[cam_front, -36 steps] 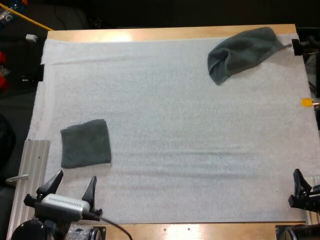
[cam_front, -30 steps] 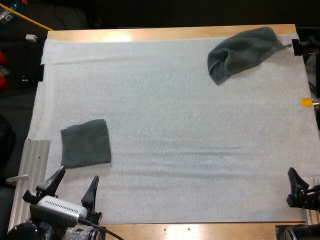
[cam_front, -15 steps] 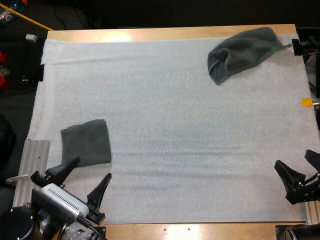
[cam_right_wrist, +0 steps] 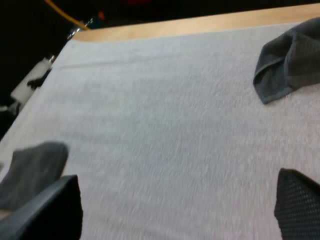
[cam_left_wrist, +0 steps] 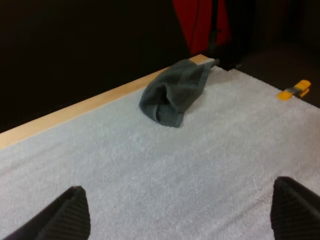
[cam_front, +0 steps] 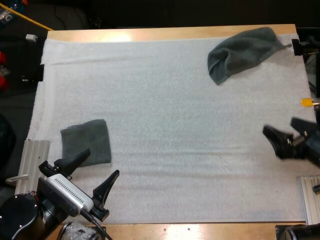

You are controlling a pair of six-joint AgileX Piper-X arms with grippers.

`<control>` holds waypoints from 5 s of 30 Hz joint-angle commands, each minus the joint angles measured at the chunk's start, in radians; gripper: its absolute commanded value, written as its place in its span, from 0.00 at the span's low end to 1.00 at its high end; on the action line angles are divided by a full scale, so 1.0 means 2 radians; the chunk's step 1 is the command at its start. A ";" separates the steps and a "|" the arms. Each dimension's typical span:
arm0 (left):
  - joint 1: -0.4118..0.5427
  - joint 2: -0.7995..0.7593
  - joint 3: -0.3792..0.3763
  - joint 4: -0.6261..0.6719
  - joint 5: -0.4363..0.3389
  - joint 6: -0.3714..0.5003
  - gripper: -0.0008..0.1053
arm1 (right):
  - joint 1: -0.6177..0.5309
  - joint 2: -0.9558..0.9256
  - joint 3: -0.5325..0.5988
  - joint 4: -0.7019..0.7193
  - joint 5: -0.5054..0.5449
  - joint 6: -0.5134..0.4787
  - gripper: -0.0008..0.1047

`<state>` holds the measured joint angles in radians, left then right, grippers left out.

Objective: Pick towel from pile, fold and stack

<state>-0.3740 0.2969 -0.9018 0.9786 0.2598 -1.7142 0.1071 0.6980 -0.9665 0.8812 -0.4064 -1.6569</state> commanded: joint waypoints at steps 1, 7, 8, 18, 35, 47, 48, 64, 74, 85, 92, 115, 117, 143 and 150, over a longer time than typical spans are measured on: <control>-0.002 0.001 -0.004 -0.008 0.003 -0.004 0.68 | -0.001 0.021 -0.006 -0.026 0.001 0.006 0.73; -0.002 0.001 -0.004 -0.008 0.003 -0.004 0.68 | 0.024 0.132 -0.037 -0.079 0.042 0.019 0.73; -0.002 0.001 -0.004 -0.008 0.003 -0.004 0.68 | 0.036 0.156 -0.049 -0.088 0.058 0.019 0.73; -0.002 0.001 -0.004 -0.007 0.003 -0.005 0.68 | 0.073 0.351 -0.171 -0.105 0.171 0.019 0.73; -0.002 0.001 -0.004 -0.007 0.003 -0.008 0.68 | 0.070 0.592 -0.342 -0.105 0.264 0.019 0.73; -0.002 0.001 -0.004 -0.007 0.007 -0.008 0.68 | 0.063 0.742 -0.442 -0.111 0.295 0.019 0.68; -0.002 0.001 -0.004 -0.007 0.011 -0.008 0.68 | 0.063 0.753 -0.443 -0.113 0.295 0.019 0.68; -0.002 0.001 -0.004 -0.007 0.026 -0.008 0.68 | 0.064 0.787 -0.449 -0.095 0.337 -0.012 0.01; -0.002 0.001 -0.004 -0.007 0.030 -0.008 0.68 | 0.083 0.685 -0.448 -0.043 0.348 -0.099 0.01; -0.002 0.001 -0.004 -0.007 0.030 -0.008 0.68 | 0.099 0.534 -0.448 0.011 0.351 -0.114 0.01; -0.002 0.001 -0.004 -0.007 0.030 -0.008 0.68 | 0.139 0.457 -0.448 0.070 0.351 -0.113 0.01; -0.002 0.001 -0.004 -0.007 0.030 -0.008 0.68 | 0.367 0.284 -0.445 0.351 0.337 -0.009 0.01; -0.002 0.001 -0.004 -0.007 0.030 -0.008 0.68 | 0.381 0.286 -0.445 0.351 0.320 0.003 0.01; -0.002 0.001 -0.004 -0.007 0.030 -0.008 0.68 | 0.401 0.607 -0.445 0.195 0.419 -0.133 0.01; -0.002 0.001 -0.004 -0.007 0.030 -0.008 0.68 | 0.383 0.633 -0.445 0.085 0.469 -0.161 0.01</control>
<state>-0.3740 0.2969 -0.9018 0.9767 0.3113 -1.7200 0.8844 1.9732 -1.8505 1.0771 0.5111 -1.9700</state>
